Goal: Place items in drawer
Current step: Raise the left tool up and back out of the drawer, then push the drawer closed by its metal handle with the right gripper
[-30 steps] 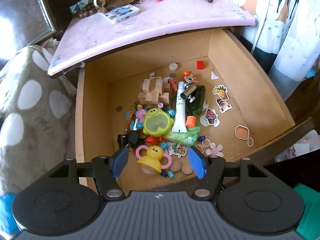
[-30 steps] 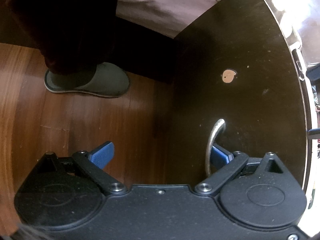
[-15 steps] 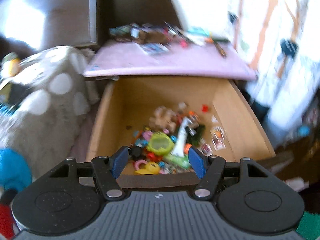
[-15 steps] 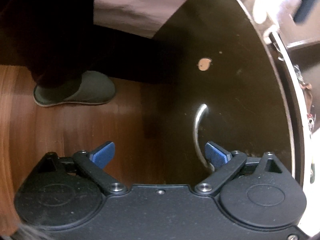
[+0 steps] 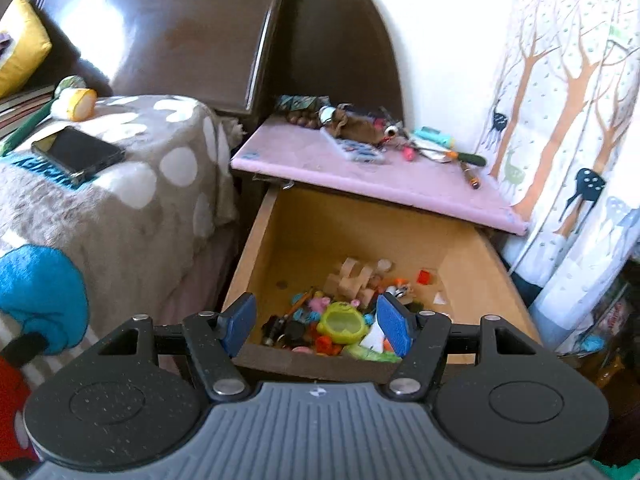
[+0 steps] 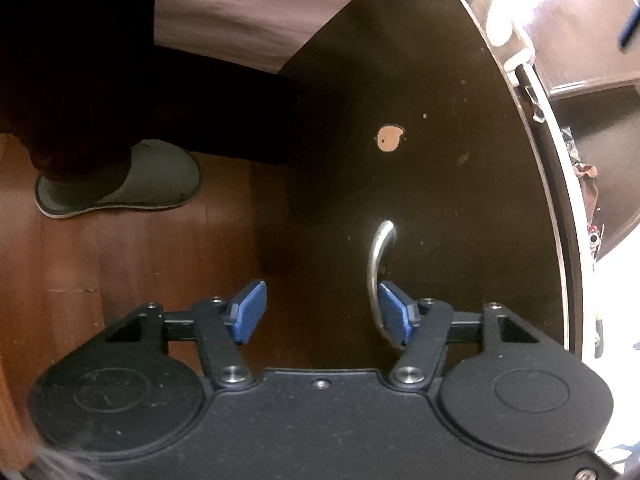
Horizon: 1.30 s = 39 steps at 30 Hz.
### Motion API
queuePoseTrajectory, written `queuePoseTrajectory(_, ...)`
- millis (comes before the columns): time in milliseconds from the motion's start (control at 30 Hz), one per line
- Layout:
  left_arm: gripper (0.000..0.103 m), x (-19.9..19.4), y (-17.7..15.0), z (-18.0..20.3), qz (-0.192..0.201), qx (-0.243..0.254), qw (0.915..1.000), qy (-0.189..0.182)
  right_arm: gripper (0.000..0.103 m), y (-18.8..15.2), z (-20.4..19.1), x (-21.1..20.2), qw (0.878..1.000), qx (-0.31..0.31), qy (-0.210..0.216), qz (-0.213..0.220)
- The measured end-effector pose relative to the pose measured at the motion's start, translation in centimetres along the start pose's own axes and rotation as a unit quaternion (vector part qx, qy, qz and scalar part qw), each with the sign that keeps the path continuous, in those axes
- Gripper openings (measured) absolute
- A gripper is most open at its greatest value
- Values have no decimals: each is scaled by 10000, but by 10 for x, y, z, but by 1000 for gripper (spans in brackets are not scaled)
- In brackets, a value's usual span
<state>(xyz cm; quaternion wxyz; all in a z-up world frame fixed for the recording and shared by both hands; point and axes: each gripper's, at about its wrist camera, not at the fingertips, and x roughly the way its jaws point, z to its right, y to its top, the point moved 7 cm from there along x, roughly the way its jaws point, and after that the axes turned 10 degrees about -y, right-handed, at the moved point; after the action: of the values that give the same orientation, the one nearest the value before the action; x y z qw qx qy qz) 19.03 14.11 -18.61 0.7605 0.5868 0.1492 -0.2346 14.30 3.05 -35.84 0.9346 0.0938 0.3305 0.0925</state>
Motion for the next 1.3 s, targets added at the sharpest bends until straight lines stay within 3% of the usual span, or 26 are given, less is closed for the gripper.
queuePoseTrajectory(100,66,-2,2,-2,89,-12,9999,-91,58,3,-3,3,9998,-117,-129,-11)
queuePoseTrajectory(200,66,-5,5,-4,179,-42,9997,-169,30,3,-1,3,9989,-218,-418,-28)
queuePoseTrajectory(233,66,-6,6,-5,209,-51,9996,-195,13,3,2,3,9984,-210,-519,-41)
queuePoseTrajectory(267,66,-6,7,-6,239,-61,9995,-221,6,4,4,3,9979,-211,-610,-48)
queuePoseTrajectory(567,66,-14,12,-12,452,-250,9969,-601,0,4,8,-1,9909,-255,-1320,31)
queuePoseTrajectory(833,66,-19,18,-13,659,-376,9925,-954,1,8,23,-8,9864,10,-1640,135)
queuePoseTrajectory(1033,66,-14,20,-15,678,-431,9915,-1020,2,0,35,26,9852,287,-1670,-256)
queuePoseTrajectory(1300,66,-8,18,-16,571,-382,9927,-991,3,4,64,62,9832,349,-1759,-352)
